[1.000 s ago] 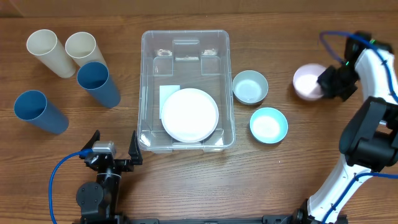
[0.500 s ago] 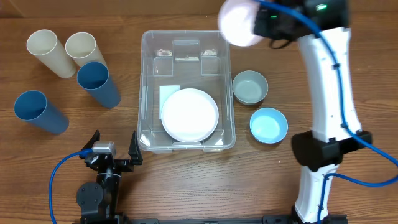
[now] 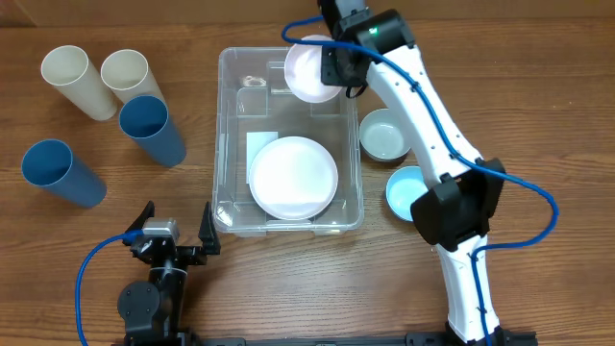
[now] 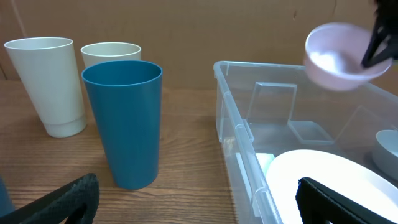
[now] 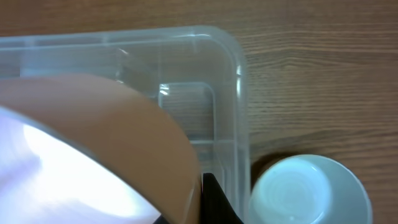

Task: Pack container
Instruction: 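Lift the pink bowl and set it in the bin's upper area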

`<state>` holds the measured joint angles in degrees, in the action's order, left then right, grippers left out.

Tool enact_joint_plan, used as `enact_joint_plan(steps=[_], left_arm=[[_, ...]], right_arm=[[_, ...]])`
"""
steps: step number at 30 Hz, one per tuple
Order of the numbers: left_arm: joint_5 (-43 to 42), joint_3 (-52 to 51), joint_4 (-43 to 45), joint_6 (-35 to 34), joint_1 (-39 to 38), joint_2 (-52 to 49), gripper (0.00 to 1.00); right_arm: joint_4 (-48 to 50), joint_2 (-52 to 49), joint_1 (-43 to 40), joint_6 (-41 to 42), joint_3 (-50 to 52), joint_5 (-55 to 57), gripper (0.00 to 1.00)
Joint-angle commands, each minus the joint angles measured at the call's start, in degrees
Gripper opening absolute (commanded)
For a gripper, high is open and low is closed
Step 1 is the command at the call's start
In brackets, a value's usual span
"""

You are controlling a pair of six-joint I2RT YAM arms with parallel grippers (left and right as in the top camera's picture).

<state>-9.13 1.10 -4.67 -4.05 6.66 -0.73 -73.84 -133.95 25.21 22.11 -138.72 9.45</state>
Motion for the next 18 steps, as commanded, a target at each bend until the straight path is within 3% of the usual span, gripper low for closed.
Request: enact_joint_plan(steps=[1,8,12,18], left_arm=[[0.3,-0.3,0.0,0.7,0.5,0.5,1.00],[0.3,-0.3,0.0,0.7,0.5,0.5,1.00],[0.3,-0.3,0.0,0.7,0.5,0.5,1.00],[0.3,-0.3,0.0,0.7,0.5,0.5,1.00]], right_arm=[[4.5,-0.4,-0.1,0.4,4.4,0.8,0.04],[11.7,-0.7,-0.1,0.4,14.0,0.8,0.04],[13.0,-0.8,-0.1,0.3,15.7,0.8,0.30],[13.7,-0.8,-0.1,-1.2,15.6,0.8,0.33]])
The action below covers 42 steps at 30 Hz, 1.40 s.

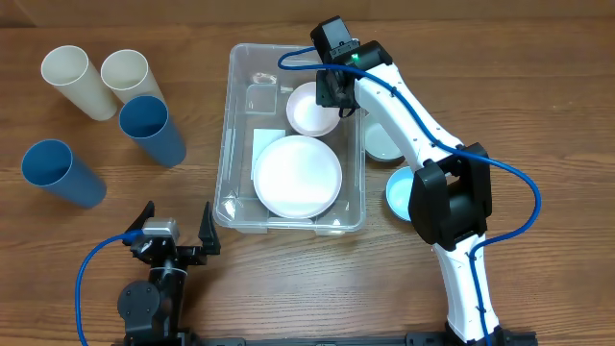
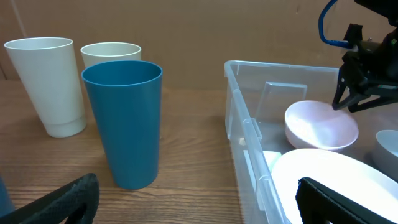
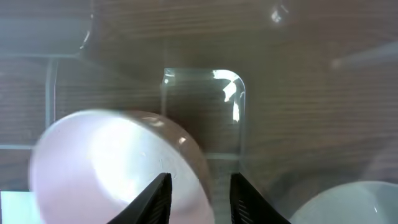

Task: Pack container
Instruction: 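Lift the pink bowl and set it in the bin's upper area, then move the right gripper to the grey bowl and grip its rim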

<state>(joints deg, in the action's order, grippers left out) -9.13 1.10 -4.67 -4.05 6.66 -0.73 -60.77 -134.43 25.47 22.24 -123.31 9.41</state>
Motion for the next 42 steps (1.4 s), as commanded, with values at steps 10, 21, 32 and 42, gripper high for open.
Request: enact_joint_plan(steps=[10,21,32,42], left_arm=[[0.3,-0.3,0.0,0.7,0.5,0.5,1.00],[0.3,-0.3,0.0,0.7,0.5,0.5,1.00],[0.3,-0.3,0.0,0.7,0.5,0.5,1.00],[0.3,-0.3,0.0,0.7,0.5,0.5,1.00]], right_arm=[[-8.6,-0.3,0.0,-6.1,-9.6,-4.0,0.32],[-36.3,0.2,-6.8,0.1,-44.7,-7.7,0.60],[-33.5,0.2,-20.9,1.0,-14.8,-9.0,0.69],[-18.9,0.2,-19.7,-0.8,7.2,-10.4,0.56]])
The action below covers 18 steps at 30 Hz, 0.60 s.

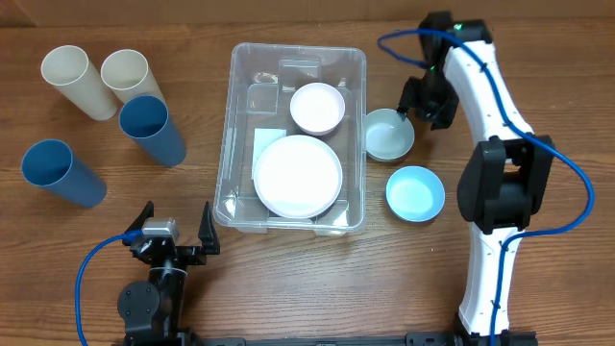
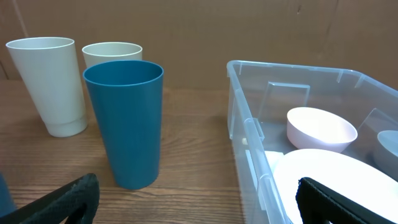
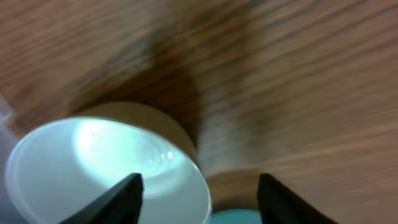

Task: Pack container
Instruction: 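Move the right gripper to the grey bowl and grip its rim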

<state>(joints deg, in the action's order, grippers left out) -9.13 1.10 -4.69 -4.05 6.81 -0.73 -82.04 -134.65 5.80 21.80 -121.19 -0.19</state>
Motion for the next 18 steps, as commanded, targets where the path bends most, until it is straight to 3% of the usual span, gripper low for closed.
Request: enact_joint_plan(steps=[1,3,4,7,12,18], left_arm=[[0.3,-0.3,0.1,0.7,0.3,0.5,1.00],[0.3,-0.3,0.1,0.7,0.3,0.5,1.00],[0.3,-0.3,0.1,0.7,0.3,0.5,1.00],[0.3,-0.3,0.1,0.7,0.3,0.5,1.00],[0.3,-0.3,0.1,0.7,0.3,0.5,1.00],[0.3,-0.3,0.1,0.7,0.3,0.5,1.00]], right_arm=[[4.1,0.4,-0.1,-0.3,7.5,-0.9,0.55],[6.8,0.4,-0.1,-0.1,10.9,-1.1,0.43],[7.7,0.4,-0.1,0.6,11.9,-1.0,0.22],[8.7,0.4,-0.1,0.8,12.1,-1.0,0.04],[7.8,0.4,-2.3,0.9,9.0,-0.6,0.04],[-4.2,0.4,-7.4,0.5,-10.0,2.0,0.04]])
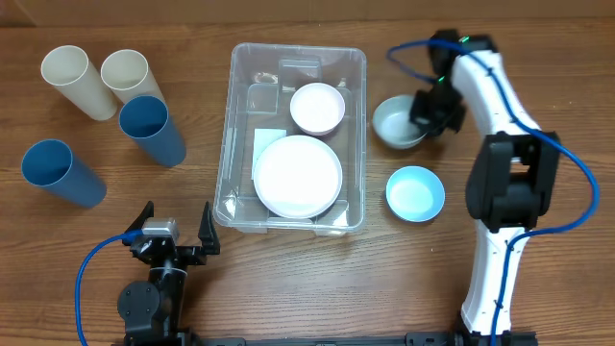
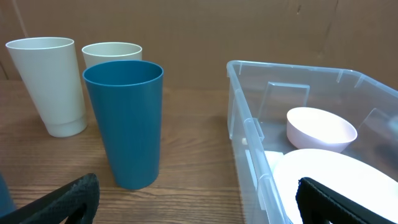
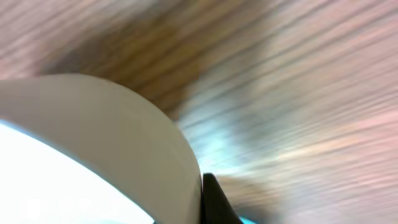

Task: Pack container
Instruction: 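Move the right gripper to the grey bowl and grip its rim, then carry the grey bowl into the bin and nest it in the pink bowl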

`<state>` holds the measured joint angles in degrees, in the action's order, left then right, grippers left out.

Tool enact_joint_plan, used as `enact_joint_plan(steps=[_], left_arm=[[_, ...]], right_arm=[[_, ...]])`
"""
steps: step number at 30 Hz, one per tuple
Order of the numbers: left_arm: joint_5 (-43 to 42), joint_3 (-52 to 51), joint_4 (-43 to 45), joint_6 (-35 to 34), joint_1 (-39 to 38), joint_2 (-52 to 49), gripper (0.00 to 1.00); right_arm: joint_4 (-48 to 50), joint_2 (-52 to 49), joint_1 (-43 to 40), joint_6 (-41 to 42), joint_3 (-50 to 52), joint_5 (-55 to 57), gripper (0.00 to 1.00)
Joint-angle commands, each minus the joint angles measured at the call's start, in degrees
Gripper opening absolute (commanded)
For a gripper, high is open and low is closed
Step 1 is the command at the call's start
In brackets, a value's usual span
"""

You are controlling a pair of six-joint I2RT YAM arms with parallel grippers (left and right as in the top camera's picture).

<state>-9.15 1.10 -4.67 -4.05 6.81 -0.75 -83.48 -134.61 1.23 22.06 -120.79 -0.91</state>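
Observation:
The clear plastic container (image 1: 231,144) holds a white plate (image 1: 296,175) and a pale pink bowl (image 1: 317,108). Just right of it, my right gripper (image 1: 423,115) is shut on the right rim of a pale grey-green bowl (image 1: 396,123). That bowl (image 3: 93,149) fills the right wrist view, with one dark fingertip (image 3: 212,200) pressed against its wall. A light blue bowl (image 1: 415,192) sits on the table nearer the front. My left gripper (image 1: 173,234) rests open at the front left, its fingers (image 2: 62,199) wide apart.
Two cream cups (image 1: 77,81) (image 1: 127,74) and two blue cups (image 1: 152,128) (image 1: 62,173) lie or stand left of the container. The nearer blue cup (image 2: 124,121) is upright ahead of the left gripper. The right arm reaches along the table's right side.
My right gripper stood open about the grey-green bowl's right rim; now it is shut on that rim. The bowl has shifted slightly away from the front edge. The left arm is unchanged.
My right gripper first held the pink bowl above the container's far end. Then the bowl was down inside the container with the jaws apart. Then the bowl lay alone there and the gripper was at the grey-green bowl, which it now grips.

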Motion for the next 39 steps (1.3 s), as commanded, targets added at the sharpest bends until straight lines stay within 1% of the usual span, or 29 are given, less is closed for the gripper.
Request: enact_joint_plan(steps=[1,4,6,9,11,14,17,20,22,27,32,35,36,37,38,39], left_arm=[[0.3,-0.3,0.0,0.7,0.3,0.5,1.00],[0.3,-0.3,0.0,0.7,0.3,0.5,1.00],[0.3,-0.3,0.0,0.7,0.3,0.5,1.00],[0.3,-0.3,0.0,0.7,0.3,0.5,1.00],[0.3,-0.3,0.0,0.7,0.3,0.5,1.00],[0.3,-0.3,0.0,0.7,0.3,0.5,1.00],[0.3,-0.3,0.0,0.7,0.3,0.5,1.00],[0.3,-0.3,0.0,0.7,0.3,0.5,1.00],[0.3,-0.3,0.0,0.7,0.3,0.5,1.00],[0.3,-0.3,0.0,0.7,0.3,0.5,1.00],[0.3,-0.3,0.0,0.7,0.3,0.5,1.00],[0.3,-0.3,0.0,0.7,0.3,0.5,1.00],[0.3,-0.3,0.0,0.7,0.3,0.5,1.00],[0.3,-0.3,0.0,0.7,0.3,0.5,1.00],[0.3,-0.3,0.0,0.7,0.3,0.5,1.00],[0.3,-0.3,0.0,0.7,0.3,0.5,1.00]], right_arm=[[-5.2,0.3,-3.3,0.2,-15.4,2.7,0.04],[-12.1,0.3,-2.8,0.0,-30.6,2.4,0.04],[-13.6,0.6,-1.1,-0.8,-37.7,-0.6,0.04],[-13.6,2.3,3.1,-0.8,-41.0,-5.0,0.04],[-13.5,2.9,8.5,-0.6,-41.3,-5.2,0.04],[-12.8,2.8,14.3,-0.6,-41.1,-4.1,0.04],[-9.3,2.8,22.6,0.7,-39.9,2.7,0.04],[-5.8,2.8,26.9,0.8,-37.2,6.1,0.04],[-2.4,2.8,29.0,1.8,-32.7,8.5,0.04],[5.3,2.8,28.7,2.0,-20.1,8.8,0.04],[12.1,2.8,26.6,2.3,-10.4,8.8,0.04],[14.6,2.8,24.6,2.2,-6.3,8.8,0.04],[14.9,2.8,23.9,2.2,-5.8,8.8,0.09],[14.9,2.8,23.5,2.2,-5.7,8.8,0.22],[15.0,2.8,23.1,2.1,-5.7,8.8,0.41],[15.2,2.8,22.8,1.7,-5.7,8.8,0.53]])
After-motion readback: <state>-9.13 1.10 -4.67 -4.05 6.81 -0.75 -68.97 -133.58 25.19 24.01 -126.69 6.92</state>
